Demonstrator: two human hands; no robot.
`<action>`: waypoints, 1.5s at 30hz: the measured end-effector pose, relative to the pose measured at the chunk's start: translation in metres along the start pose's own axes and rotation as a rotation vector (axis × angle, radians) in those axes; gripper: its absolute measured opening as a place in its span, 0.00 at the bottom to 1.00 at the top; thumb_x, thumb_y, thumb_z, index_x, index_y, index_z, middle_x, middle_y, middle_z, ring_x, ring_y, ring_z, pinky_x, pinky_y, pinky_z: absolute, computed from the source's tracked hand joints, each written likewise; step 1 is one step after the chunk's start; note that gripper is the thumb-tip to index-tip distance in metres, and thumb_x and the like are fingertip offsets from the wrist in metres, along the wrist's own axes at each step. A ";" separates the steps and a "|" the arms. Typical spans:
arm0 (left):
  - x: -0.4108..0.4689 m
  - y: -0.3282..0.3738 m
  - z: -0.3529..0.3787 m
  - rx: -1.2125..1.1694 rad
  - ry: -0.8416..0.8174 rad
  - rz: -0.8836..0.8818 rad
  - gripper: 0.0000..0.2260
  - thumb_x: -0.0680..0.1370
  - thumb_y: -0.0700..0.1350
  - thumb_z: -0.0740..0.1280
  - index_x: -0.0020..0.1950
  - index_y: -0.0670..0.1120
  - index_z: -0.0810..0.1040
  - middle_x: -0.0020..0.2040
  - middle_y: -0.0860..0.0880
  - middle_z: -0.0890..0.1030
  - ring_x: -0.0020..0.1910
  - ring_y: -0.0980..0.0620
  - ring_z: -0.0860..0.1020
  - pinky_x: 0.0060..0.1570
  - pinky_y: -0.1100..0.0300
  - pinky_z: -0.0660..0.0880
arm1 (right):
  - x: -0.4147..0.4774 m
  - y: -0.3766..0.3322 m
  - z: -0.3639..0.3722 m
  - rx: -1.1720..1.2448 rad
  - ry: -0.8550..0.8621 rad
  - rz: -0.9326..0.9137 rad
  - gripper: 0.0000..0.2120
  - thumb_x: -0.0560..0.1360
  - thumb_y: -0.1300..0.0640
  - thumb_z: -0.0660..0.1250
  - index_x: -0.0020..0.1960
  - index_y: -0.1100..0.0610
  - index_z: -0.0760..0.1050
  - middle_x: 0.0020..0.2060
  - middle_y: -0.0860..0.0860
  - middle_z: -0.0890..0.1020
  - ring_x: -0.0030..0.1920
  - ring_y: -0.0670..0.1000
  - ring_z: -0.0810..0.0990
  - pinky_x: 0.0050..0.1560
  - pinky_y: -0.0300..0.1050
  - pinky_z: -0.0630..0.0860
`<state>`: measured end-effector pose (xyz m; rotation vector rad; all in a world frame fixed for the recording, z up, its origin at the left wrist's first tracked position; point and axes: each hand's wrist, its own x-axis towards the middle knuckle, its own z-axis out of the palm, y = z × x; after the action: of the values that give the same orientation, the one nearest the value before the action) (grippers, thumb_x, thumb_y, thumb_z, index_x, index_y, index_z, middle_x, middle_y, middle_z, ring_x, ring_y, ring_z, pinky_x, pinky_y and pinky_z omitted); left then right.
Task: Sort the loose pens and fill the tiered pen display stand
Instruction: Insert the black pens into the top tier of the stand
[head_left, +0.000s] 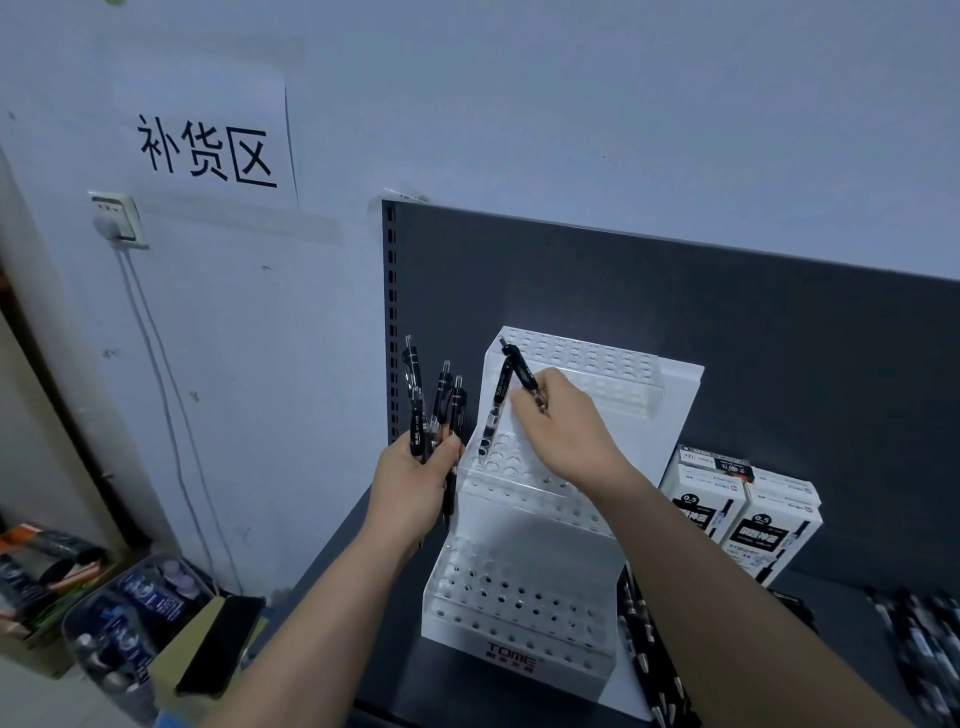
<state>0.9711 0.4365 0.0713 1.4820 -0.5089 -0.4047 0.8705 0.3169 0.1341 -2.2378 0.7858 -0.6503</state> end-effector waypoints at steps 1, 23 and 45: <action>0.001 0.001 0.000 0.018 0.001 0.001 0.03 0.79 0.43 0.67 0.46 0.46 0.79 0.37 0.53 0.82 0.34 0.57 0.77 0.34 0.65 0.70 | -0.003 0.002 -0.003 0.051 -0.003 0.008 0.09 0.81 0.53 0.54 0.49 0.58 0.68 0.39 0.52 0.75 0.34 0.49 0.69 0.34 0.44 0.66; 0.002 0.012 0.000 0.021 -0.022 0.037 0.05 0.78 0.43 0.67 0.43 0.50 0.78 0.41 0.51 0.82 0.38 0.55 0.78 0.38 0.63 0.71 | 0.008 0.012 0.011 0.040 0.296 -0.087 0.10 0.77 0.57 0.67 0.37 0.57 0.72 0.28 0.43 0.74 0.31 0.43 0.71 0.36 0.42 0.70; 0.002 0.015 -0.002 0.000 -0.032 0.061 0.04 0.77 0.42 0.69 0.44 0.51 0.79 0.42 0.53 0.83 0.42 0.56 0.80 0.42 0.64 0.72 | 0.017 0.018 0.017 -0.159 0.117 0.143 0.13 0.70 0.60 0.67 0.30 0.66 0.73 0.25 0.60 0.74 0.28 0.50 0.68 0.33 0.49 0.75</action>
<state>0.9733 0.4373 0.0863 1.4587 -0.5783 -0.3809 0.8864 0.3016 0.1136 -2.2752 1.0792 -0.6743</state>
